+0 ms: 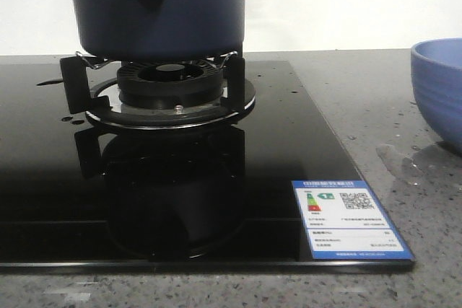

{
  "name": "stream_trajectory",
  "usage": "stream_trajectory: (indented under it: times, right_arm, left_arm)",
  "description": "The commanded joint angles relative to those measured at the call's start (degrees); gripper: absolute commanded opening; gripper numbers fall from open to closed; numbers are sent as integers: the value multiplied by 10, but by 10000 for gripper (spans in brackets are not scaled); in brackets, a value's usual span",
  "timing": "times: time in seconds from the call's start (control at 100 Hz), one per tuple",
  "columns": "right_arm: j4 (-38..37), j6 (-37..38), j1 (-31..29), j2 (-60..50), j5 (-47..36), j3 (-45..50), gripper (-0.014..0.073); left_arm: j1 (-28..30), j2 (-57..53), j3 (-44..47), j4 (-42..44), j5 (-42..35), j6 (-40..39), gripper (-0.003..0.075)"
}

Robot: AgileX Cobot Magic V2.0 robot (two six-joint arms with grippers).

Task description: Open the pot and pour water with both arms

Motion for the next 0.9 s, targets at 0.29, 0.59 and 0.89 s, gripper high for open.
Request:
stream_trajectory:
  times: [0.29, 0.59, 0.89]
  right_arm:
    - [37, -8, 1, -2, -15, -21, 428]
    - [37, -8, 1, -2, -9, -21, 428]
    - [36, -8, 1, -2, -12, -21, 428]
  left_arm:
    - [113, 88, -126, -208, 266, 103, 426]
    - [123, 111, -129, -175, 162, 146, 460]
    - [123, 144, -129, -171, 143, 174, 549]
